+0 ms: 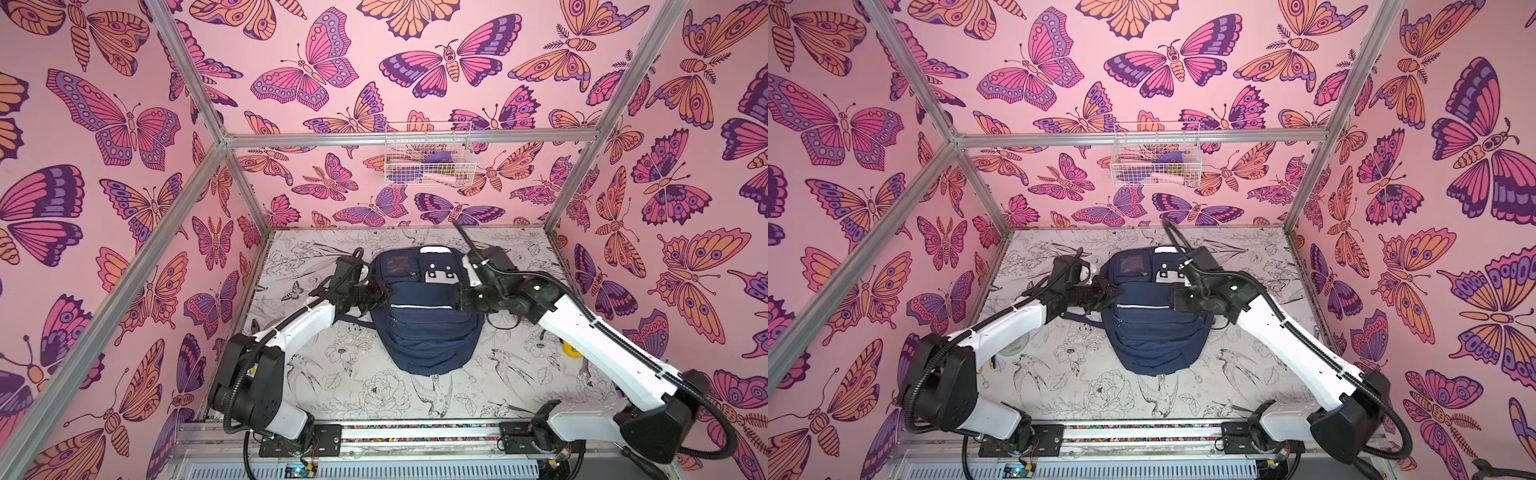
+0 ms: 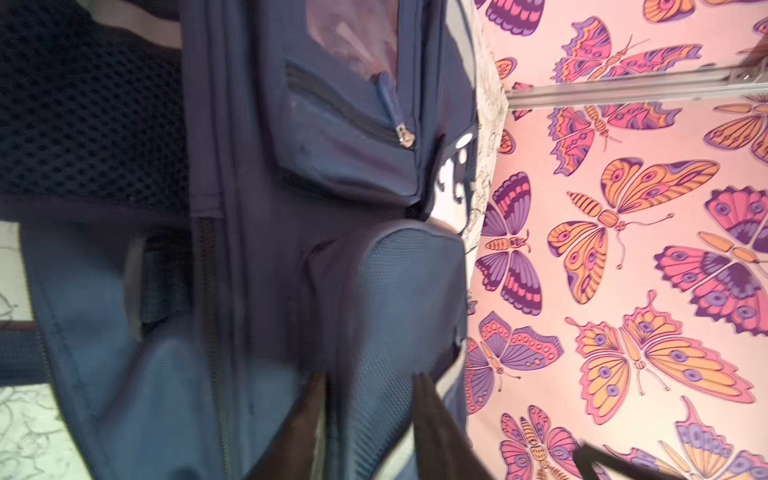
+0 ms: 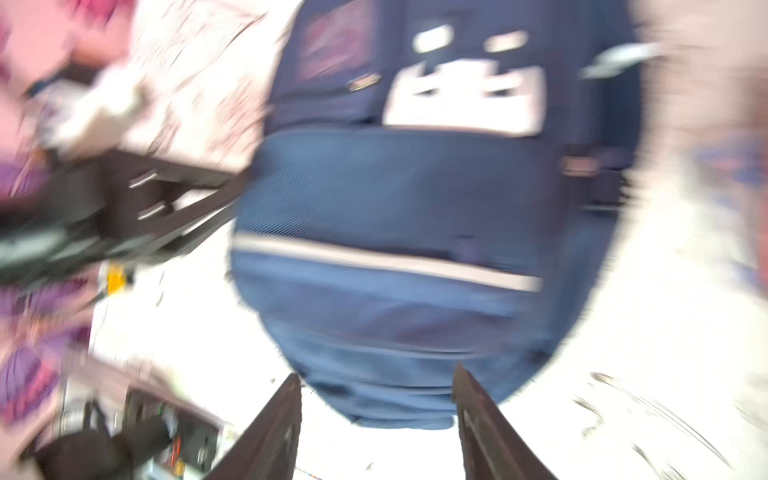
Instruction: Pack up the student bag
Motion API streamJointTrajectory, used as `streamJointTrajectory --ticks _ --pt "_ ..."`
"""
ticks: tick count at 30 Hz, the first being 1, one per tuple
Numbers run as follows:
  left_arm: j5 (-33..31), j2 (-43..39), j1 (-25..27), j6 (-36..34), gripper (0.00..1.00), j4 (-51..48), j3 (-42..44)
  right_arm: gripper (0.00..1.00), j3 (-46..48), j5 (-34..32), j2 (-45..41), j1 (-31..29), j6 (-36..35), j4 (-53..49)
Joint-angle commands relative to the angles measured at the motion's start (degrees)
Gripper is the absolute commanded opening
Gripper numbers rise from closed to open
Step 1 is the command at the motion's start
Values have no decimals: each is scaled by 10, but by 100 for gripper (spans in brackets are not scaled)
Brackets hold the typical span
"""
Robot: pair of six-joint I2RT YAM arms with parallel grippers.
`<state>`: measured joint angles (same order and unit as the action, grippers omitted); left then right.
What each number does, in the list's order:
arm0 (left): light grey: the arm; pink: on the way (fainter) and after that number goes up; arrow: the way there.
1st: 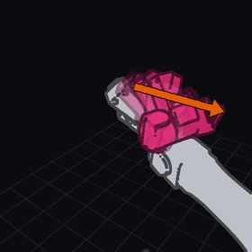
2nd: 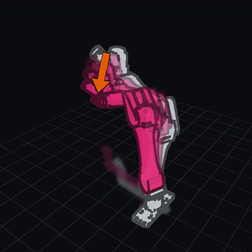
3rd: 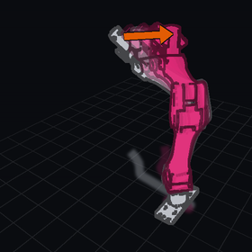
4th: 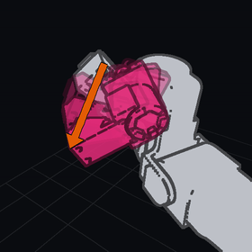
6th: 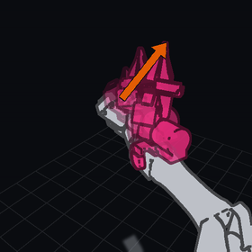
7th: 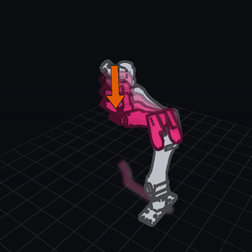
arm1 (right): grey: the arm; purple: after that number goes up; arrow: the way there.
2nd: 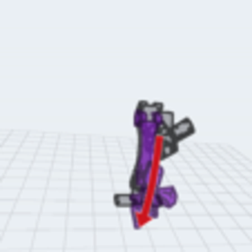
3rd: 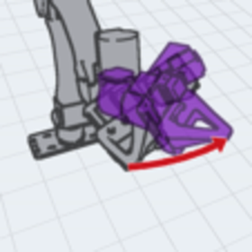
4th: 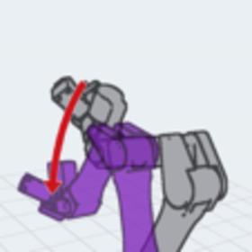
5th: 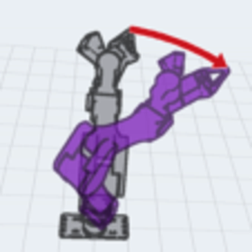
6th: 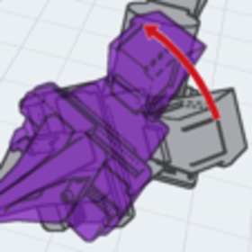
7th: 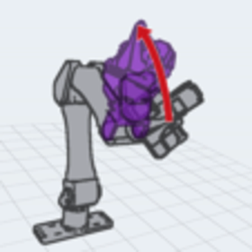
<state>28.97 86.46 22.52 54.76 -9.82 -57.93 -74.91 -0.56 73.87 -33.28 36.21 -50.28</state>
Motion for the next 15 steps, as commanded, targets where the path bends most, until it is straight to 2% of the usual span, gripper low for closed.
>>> streamJointTrajectory --ticks 1,5,8,15 --pt "-3 -4 -2 -101 48 -88 -37 61 31 -35 -10 83 12 -48" --pt "-29 -17 -2 -160 50 -148 -72 59 48 -54 29 199 -11 -57" --pt "-35 -29 -2 -178 49 -178 -89 56 39 -91 94 249 -26 -50" --pt "-14 -47 -2 -185 44 -196 -90 44 -67 -132 282 276 -68 -70"
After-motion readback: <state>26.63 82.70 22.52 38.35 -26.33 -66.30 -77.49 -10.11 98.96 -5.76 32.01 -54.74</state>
